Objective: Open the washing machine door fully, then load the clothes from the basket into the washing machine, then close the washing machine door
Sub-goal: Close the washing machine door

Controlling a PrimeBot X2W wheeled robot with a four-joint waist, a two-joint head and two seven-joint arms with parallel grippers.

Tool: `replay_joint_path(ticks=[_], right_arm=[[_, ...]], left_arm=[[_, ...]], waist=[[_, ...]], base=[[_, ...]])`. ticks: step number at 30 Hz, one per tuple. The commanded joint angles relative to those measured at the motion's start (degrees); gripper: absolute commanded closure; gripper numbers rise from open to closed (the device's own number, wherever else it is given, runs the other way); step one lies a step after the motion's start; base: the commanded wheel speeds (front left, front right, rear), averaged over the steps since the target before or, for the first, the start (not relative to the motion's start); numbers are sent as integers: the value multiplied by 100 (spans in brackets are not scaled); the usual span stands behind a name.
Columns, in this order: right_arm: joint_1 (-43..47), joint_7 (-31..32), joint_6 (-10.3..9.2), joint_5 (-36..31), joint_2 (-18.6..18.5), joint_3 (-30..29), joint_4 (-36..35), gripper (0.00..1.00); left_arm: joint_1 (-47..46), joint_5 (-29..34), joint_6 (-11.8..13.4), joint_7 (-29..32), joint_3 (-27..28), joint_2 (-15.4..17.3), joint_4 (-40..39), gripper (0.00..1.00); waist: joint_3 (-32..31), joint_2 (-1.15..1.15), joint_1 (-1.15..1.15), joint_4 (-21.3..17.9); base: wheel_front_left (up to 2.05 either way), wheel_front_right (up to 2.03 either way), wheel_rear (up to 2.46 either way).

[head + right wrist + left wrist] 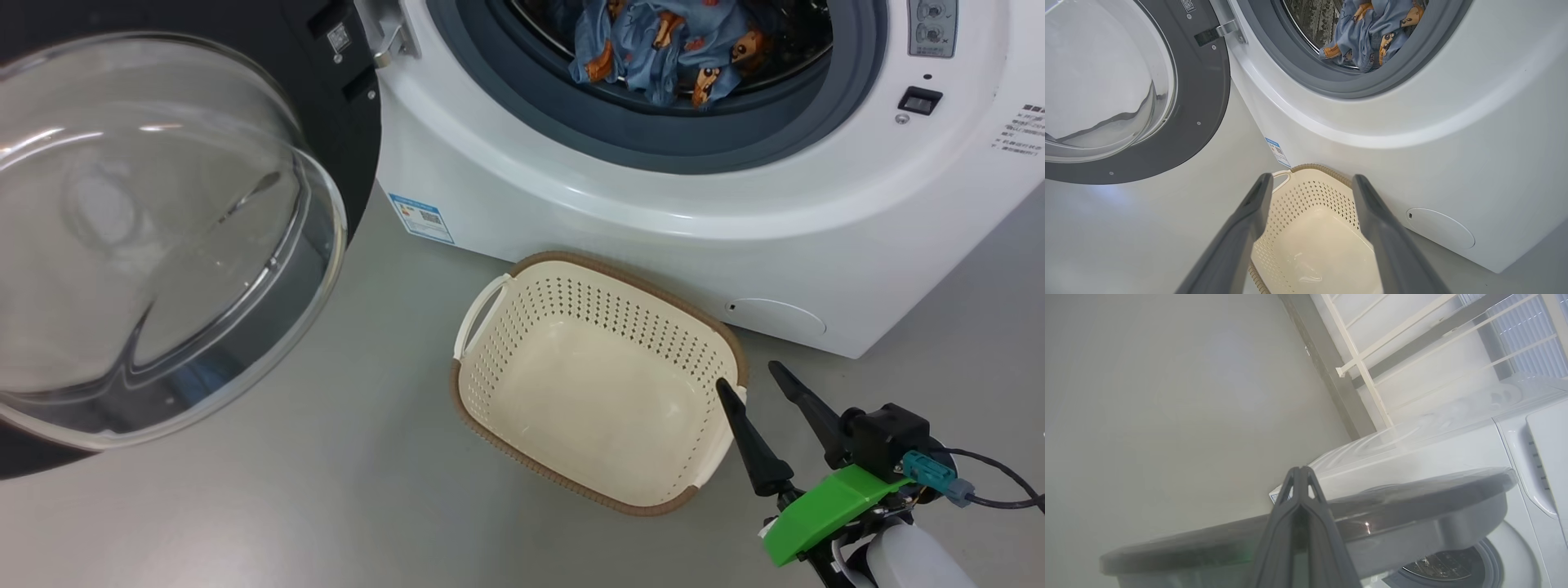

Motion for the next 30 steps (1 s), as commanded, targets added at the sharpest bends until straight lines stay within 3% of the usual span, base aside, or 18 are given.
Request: replay_joint_path(ticks=[1, 22, 30], right_arm=[[74, -28, 9, -10, 54, 97, -120, 0], [467, -28, 9, -366, -11, -87, -288, 0], [672, -28, 9, -351, -30, -127, -283, 0]], left_arm=[[142, -58, -17, 299, 48, 207, -156, 100], [432, -233, -17, 1471, 45, 259, -694, 100], [779, -234, -17, 1894, 13, 193, -1339, 100]], waist=[[-39, 0, 0, 3], [-442, 0, 0, 87], [-606, 0, 0, 117]], base=[[0, 0, 0], [0, 0, 0], [0, 0, 0]])
